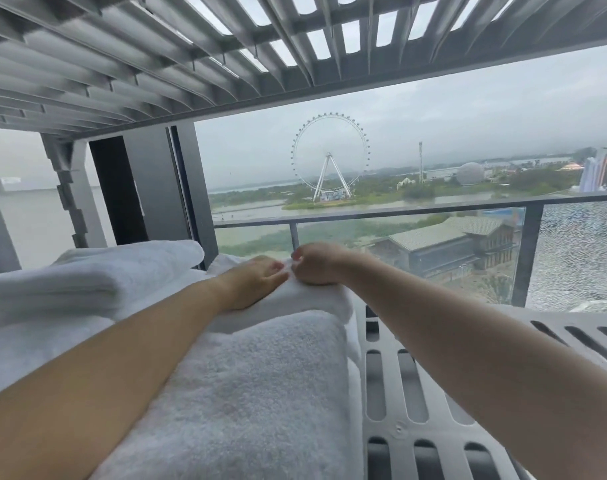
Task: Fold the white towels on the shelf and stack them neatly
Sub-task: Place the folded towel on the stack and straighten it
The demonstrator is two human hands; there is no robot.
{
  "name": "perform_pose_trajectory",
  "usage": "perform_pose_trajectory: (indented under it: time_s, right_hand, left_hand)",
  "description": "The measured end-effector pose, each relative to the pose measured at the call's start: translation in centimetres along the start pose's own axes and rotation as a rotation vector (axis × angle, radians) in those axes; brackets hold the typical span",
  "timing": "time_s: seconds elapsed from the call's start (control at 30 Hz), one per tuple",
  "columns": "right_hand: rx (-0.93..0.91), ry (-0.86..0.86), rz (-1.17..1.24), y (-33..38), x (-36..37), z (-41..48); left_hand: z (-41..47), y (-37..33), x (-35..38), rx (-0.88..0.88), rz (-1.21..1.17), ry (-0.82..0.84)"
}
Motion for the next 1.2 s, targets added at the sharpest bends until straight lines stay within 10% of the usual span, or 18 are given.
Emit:
perform_pose_trajectory:
  time_s: [0.2, 0.5, 0.83, 1.2]
  right_hand:
    - [0.074, 0.230, -0.078, -1.4, 2.7, -0.4]
    - [-0.031, -0.168, -0.196, 1.4, -0.8, -1.8]
    - [-0.010, 0.163, -0.230, 1.0, 2.5, -4.9]
    - [-0.132, -0.002, -0.042, 3.7, -2.9, -12.9]
  left_hand:
    - [-0.9, 2.8, 2.6, -0.123, 0.093, 0.289]
    - [-1.3, 1.1, 1.1, -0.086, 0.134, 0.205]
    - [-4.6, 0.3, 1.0, -0.094, 0.133, 0.268]
    - [-11.2, -4.2, -3.9, -0.053, -0.298, 0.069]
Point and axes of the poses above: each hand's wrist, its own z-axis towards the middle knuckle, its own x-axis out of the palm, y = z × x, the point moved 9 cm from there along z, towards the middle knuckle, and after that the axes turned 13 degrees about x, right-handed, at the moved point
